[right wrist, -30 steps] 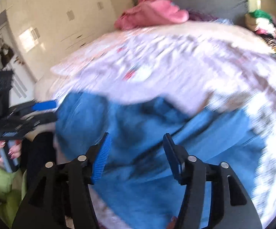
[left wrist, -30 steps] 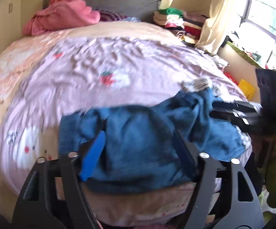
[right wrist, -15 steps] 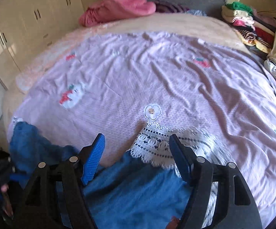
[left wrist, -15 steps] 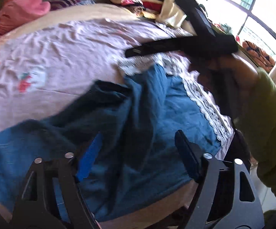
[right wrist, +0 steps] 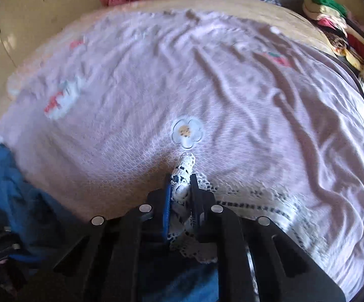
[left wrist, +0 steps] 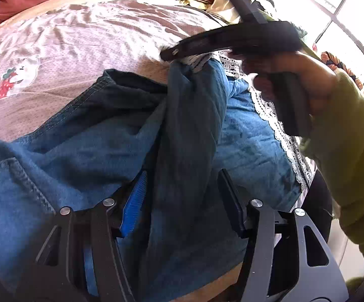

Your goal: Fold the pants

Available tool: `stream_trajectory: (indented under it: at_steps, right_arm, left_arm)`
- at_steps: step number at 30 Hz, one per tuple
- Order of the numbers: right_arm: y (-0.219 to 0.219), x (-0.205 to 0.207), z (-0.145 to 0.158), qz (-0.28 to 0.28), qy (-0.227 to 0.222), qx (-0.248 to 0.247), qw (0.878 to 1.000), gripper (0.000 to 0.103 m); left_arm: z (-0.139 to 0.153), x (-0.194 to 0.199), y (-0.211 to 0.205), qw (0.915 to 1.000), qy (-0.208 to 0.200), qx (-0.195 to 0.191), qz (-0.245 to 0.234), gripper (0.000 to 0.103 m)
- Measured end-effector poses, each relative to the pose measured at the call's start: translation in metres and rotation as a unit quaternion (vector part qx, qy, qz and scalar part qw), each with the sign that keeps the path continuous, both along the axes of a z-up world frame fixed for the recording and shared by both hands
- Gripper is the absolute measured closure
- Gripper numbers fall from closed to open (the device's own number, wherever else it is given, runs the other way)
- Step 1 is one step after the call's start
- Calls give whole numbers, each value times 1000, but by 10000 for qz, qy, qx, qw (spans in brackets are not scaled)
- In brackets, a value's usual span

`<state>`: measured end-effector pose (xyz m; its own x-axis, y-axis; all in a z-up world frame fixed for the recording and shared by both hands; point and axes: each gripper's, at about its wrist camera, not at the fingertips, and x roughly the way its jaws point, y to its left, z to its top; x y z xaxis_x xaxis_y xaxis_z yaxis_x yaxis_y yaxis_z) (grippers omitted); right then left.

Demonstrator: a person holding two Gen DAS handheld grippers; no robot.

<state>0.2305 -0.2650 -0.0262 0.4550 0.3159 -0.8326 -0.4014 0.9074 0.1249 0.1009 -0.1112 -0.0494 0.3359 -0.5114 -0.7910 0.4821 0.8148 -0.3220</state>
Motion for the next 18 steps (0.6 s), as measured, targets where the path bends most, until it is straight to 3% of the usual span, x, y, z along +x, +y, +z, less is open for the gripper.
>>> stream_trajectory:
  at_steps: [4, 6, 8, 12, 18]
  right_arm:
    - [-43, -31, 33, -424, -320, 745, 9958, 91]
    - [-61, -48, 47, -603, -470, 995, 9921, 93]
    - [-78, -65, 61, -762, -618, 1194, 9880, 93]
    - [-104, -112, 78, -1010, -813, 1490, 9803, 93]
    - [-135, -181, 63, -1467, -715, 1584, 9738, 93]
  left_arm:
    - [2, 3, -7, 9999, -19, -109, -80, 58]
    - [4, 4, -12, 9998, -52, -103, -152, 86]
    - [3, 4, -16, 9998, -38, -52, -214, 97]
    - [7, 2, -15, 9994, -120, -88, -327, 99]
    - [15, -17, -13, 9978, -363, 7, -558, 99]
